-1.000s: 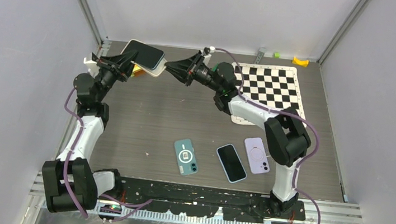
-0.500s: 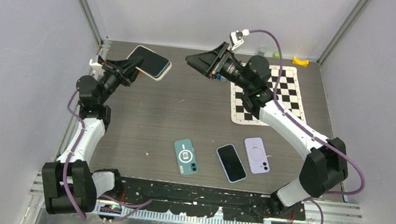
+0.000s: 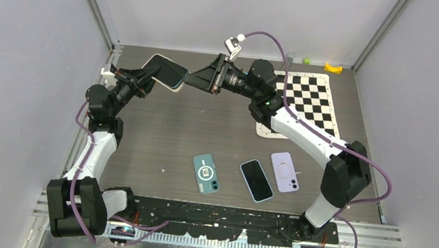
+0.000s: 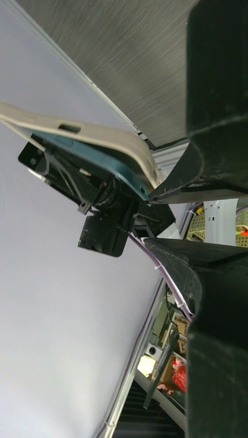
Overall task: Take the phone out of the phone case
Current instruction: Remove the phone case from the phone.
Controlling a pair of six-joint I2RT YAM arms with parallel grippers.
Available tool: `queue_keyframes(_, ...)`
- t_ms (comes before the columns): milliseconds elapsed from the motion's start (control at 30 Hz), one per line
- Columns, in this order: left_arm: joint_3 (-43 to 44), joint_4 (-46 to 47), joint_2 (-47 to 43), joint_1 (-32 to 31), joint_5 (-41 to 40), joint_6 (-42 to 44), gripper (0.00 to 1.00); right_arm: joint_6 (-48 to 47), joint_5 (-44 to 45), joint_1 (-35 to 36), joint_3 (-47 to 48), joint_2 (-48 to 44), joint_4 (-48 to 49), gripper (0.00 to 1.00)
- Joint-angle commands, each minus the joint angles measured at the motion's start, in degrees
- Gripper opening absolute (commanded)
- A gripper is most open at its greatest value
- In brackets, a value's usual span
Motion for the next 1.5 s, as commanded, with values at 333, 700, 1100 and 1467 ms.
queue_keyframes(333, 3.87, -1.38, -4.11, -0.01, 4.58, 2.95, 0.00, -0.89, 3.43, -0.09, 6.67, 4.22, -8.45, 0.47)
queue_keyframes(700, 9.84, -13.37, -4.94, -0.01, 13.77, 21.20, 0.00, 2.89, 2.91, 0.15, 9.80, 6.77, -14.95, 0.43)
queue_keyframes(1100, 9.31, -19.59, -7.31, -0.01, 12.61, 32.93, 0.61, 17.58, 3.28, -0.52, 8.85, 6.52, -3.31, 0.01)
queue_keyframes(1467, 3.28, -16.92, -10.46, -0.38, 11.81, 35.86, 0.76, 30.47, 3.77, -1.06, 9.26, 8.72, 0.20, 0.01)
